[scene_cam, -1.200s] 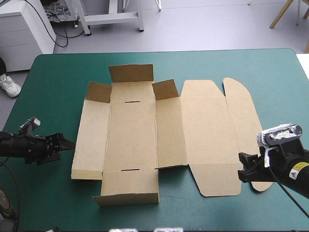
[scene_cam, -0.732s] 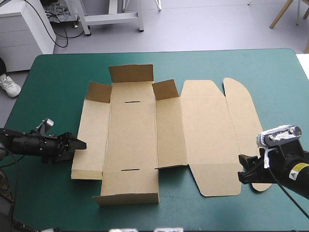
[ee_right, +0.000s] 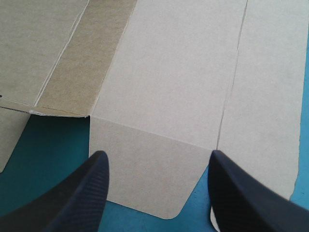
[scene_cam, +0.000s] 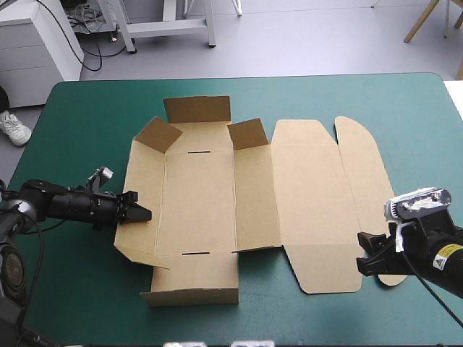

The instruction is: Fold the box

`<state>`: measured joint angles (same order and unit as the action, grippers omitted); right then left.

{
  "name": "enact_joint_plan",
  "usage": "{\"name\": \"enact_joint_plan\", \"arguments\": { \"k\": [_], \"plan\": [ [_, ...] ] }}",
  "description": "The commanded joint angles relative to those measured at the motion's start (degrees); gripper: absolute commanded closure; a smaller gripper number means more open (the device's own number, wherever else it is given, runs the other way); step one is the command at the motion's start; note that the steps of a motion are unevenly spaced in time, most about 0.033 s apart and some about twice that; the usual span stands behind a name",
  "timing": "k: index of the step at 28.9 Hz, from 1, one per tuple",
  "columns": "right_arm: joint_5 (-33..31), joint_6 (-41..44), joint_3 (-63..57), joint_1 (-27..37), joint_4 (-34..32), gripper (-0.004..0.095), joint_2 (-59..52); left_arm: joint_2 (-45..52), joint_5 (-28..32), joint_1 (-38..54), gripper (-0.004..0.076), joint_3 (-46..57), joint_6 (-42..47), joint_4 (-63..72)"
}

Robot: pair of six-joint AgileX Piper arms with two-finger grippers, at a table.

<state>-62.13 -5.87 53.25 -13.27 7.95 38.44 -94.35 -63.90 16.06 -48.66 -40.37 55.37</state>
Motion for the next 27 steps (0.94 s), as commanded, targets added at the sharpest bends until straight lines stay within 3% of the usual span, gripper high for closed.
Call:
{"name": "enact_joint_plan", "arguments": {
  "k": [1,7,12,27],
  "plan": [
    [2.9,-0.1,1.6,0.2,0.4,0.0359,0.3,1.9,-2.0,-0.5,0.0734,-1.2,-0.9,3.9],
    [2.3,-0.1,1.6,0.2,0.6,0.0359,0.3,1.9,-3.1,-1.0,0.0734,-2.8,-1.9,2.4],
    [2.3,-0.1,1.6,0.2,0.6,0.0359,0.3,1.9,-3.3,-6.1,0.0734,-7.2,-2.1,-7.1],
    [1.8,-0.1,1.6,0.2,2.1,0.0359,0.3,-1.0,2.9,-21.2,0.0734,-28.6,-0.5,-27.0]
  ]
}}
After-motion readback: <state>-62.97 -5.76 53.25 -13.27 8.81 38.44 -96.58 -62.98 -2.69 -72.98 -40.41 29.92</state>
